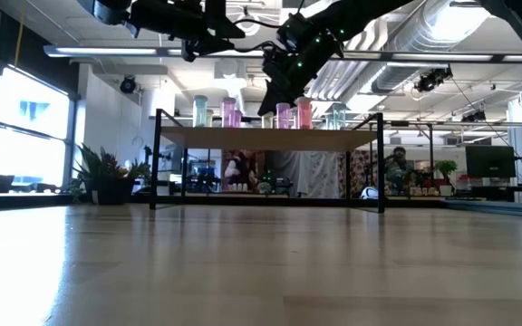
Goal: Pick and place medicine bottles onto shelf by color
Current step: Put the yellow pill bottle on the shelf, then return to Home Position
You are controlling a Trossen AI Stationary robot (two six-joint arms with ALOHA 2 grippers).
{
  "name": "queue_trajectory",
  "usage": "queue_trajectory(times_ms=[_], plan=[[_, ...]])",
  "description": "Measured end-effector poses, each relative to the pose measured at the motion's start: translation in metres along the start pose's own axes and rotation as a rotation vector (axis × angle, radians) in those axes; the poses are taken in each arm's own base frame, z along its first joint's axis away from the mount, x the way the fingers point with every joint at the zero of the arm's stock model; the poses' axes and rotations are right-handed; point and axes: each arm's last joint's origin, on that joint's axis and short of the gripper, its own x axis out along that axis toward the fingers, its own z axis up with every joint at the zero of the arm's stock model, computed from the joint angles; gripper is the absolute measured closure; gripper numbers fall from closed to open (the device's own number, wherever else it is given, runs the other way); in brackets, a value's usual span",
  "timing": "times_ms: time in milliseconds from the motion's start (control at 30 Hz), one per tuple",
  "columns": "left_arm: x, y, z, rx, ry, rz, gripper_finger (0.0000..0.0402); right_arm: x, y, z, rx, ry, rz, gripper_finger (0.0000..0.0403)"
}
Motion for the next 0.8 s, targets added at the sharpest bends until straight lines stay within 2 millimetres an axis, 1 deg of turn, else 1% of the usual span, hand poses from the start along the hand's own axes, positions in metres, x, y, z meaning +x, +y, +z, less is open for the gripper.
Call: queue_trajectory(times_ms=[167, 300, 600, 800], plan=[[0.000, 0.000, 0.000, 0.000, 0.000, 0.000, 0.0166, 0.000, 0.000, 0.000, 0.023, 0.000, -0.014, 0.0218], [0.000, 0.000, 0.000, 0.000, 0.000, 0.000, 0.0167, -0.001, 0.000, 0.001, 0.023, -0.003, -0.014, 0.0207], [0.000, 0.000, 0.000, 0.000, 0.000, -0.001, 0.0167, -0.006, 0.000, 0.003, 0.022, -0.022, -0.017, 0.0202], [0.000, 0.000, 0.000, 0.000, 0.000, -0.001, 0.0166, -0.013, 0.000, 0.007, 0.043, -0.043, -0.021, 0.0202]])
